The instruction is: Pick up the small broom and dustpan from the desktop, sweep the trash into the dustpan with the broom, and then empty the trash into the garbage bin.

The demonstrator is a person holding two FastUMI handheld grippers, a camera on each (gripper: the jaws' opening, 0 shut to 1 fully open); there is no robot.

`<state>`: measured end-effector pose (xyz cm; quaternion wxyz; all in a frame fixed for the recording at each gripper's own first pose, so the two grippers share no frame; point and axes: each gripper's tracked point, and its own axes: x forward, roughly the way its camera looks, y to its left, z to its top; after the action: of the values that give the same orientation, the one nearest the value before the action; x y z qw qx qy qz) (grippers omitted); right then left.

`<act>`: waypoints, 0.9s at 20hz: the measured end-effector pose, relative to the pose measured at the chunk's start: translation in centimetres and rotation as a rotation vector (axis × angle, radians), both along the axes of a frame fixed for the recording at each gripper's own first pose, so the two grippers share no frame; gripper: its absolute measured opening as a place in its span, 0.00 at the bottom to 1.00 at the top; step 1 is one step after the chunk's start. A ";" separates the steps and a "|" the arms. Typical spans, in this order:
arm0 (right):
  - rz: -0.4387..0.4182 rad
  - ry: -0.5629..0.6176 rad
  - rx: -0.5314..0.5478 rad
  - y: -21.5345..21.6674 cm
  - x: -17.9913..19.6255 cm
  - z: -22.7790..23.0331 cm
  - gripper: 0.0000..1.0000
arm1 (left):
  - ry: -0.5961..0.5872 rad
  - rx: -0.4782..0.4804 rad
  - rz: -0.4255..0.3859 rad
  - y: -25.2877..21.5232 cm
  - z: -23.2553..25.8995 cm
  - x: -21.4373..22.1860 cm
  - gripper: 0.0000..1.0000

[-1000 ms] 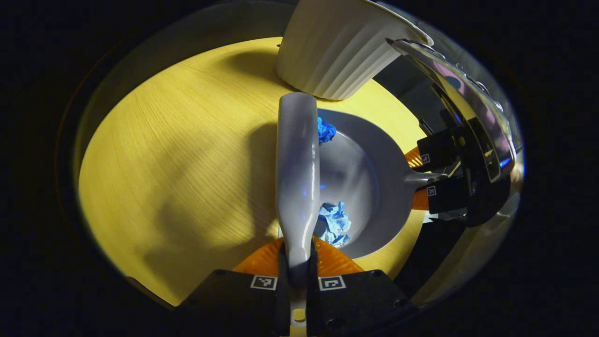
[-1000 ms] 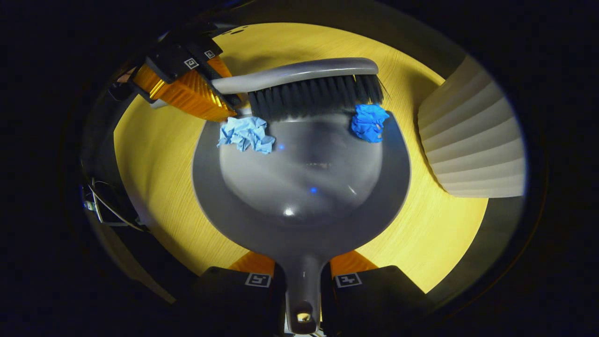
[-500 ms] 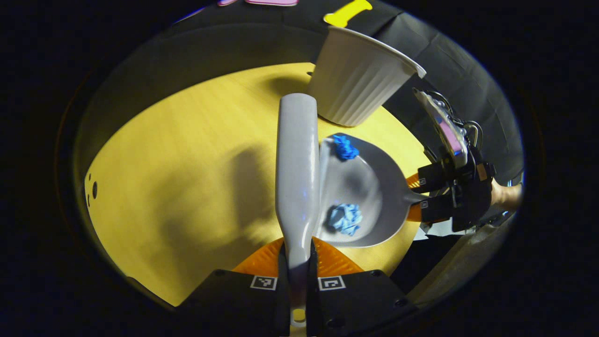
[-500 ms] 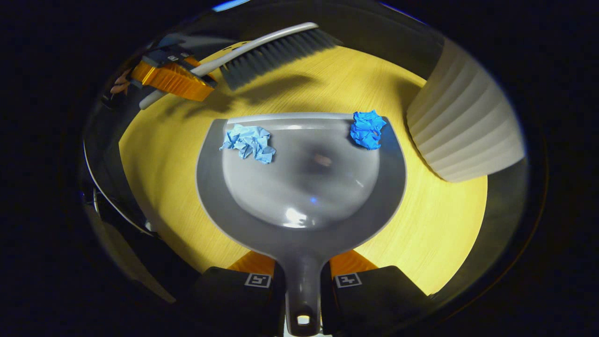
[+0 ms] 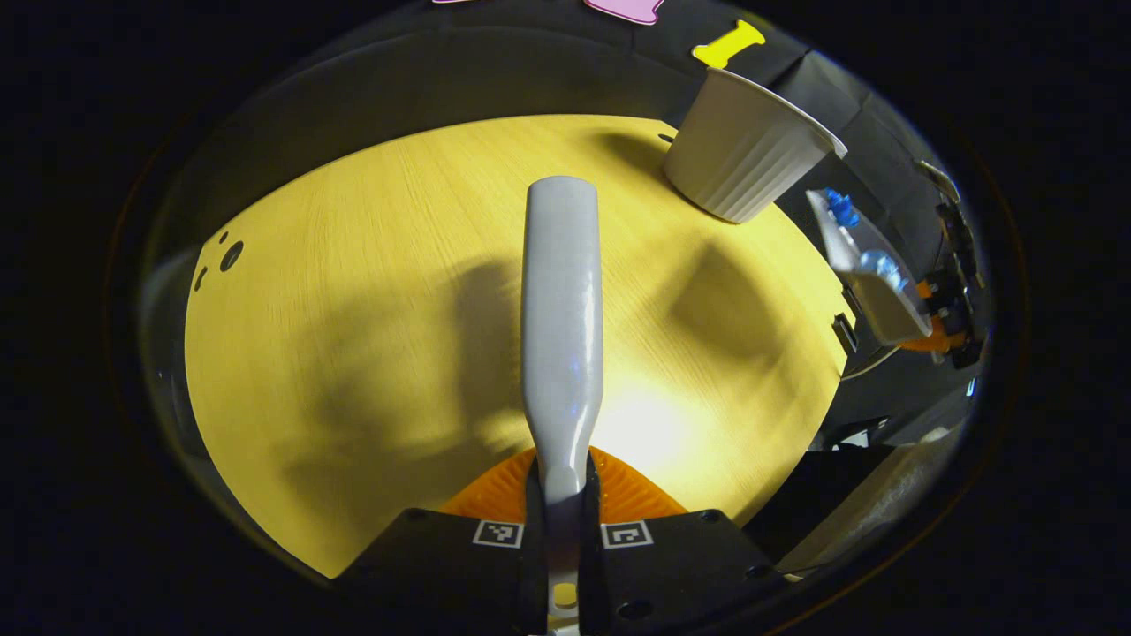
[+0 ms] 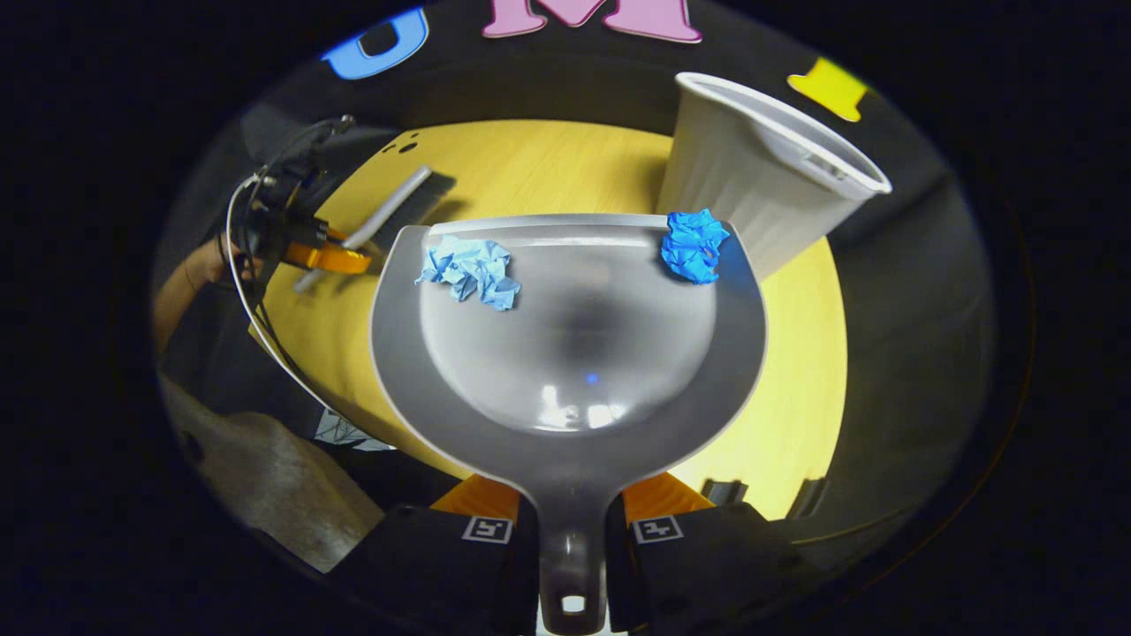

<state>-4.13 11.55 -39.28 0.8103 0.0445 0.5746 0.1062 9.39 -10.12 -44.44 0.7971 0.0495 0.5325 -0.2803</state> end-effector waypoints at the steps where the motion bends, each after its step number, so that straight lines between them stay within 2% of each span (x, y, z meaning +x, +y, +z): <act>1: -0.016 0.007 -0.007 0.2 0.0 0.1 0.34 | 0.002 -0.008 -0.001 0.0 -0.1 -0.3 0.17; 5: -0.130 -0.002 -0.026 1.3 0.6 0.3 0.34 | -0.005 -0.019 -0.031 1.1 0.4 -1.6 0.18; 11: -0.232 -0.009 -0.109 1.5 1.4 -1.2 0.34 | 0.004 -0.035 -0.074 0.0 0.3 -2.5 0.17; 16: -0.263 0.016 -0.156 2.1 1.7 -0.9 0.34 | 0.006 -0.043 -0.082 0.2 0.2 -2.7 0.18; 18: -0.245 0.043 -0.192 1.5 1.2 -1.2 0.34 | 0.011 -0.044 -0.072 0.5 0.3 -2.8 0.17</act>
<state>-2.97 13.02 -40.46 0.8053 0.0389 0.5895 -0.0496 6.59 -9.62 -44.15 0.7844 0.0495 0.5286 -0.3206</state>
